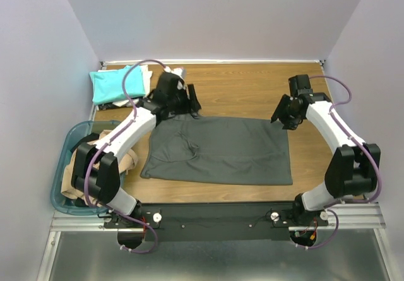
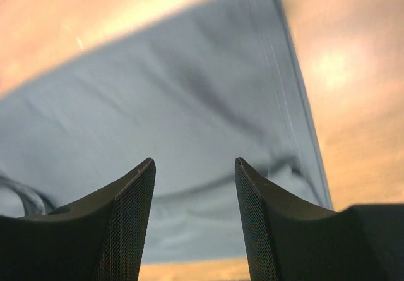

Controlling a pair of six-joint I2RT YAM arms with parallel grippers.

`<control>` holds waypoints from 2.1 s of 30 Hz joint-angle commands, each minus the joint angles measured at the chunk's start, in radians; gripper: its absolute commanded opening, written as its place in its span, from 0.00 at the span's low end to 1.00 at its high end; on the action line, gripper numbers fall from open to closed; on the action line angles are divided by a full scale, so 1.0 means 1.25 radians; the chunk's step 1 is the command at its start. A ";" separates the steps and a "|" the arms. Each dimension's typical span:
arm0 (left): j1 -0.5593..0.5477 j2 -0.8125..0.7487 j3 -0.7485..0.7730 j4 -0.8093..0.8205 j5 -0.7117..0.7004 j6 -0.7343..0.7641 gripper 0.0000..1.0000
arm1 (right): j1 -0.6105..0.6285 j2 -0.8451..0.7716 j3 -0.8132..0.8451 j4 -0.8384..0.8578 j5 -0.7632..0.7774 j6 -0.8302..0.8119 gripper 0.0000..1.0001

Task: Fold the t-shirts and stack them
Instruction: Fold the tshirt

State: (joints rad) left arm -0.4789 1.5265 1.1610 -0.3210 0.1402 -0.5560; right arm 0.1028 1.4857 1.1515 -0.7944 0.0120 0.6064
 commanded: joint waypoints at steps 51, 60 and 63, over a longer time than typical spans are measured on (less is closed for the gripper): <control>0.159 0.597 0.497 -0.006 -0.144 0.192 0.65 | -0.119 0.364 0.036 0.233 0.074 -0.160 0.12; 0.151 0.640 0.544 -0.008 -0.153 0.196 0.60 | -0.119 0.360 0.032 0.232 0.060 -0.162 0.09; 0.152 0.648 0.560 -0.008 -0.151 0.194 0.59 | -0.119 0.359 0.030 0.232 0.058 -0.164 0.09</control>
State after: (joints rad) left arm -0.2836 2.3108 1.8240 -0.3309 -0.0189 -0.3233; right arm -0.0406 1.8984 1.2400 -0.4770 0.0830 0.4171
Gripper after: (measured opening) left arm 0.595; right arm 0.091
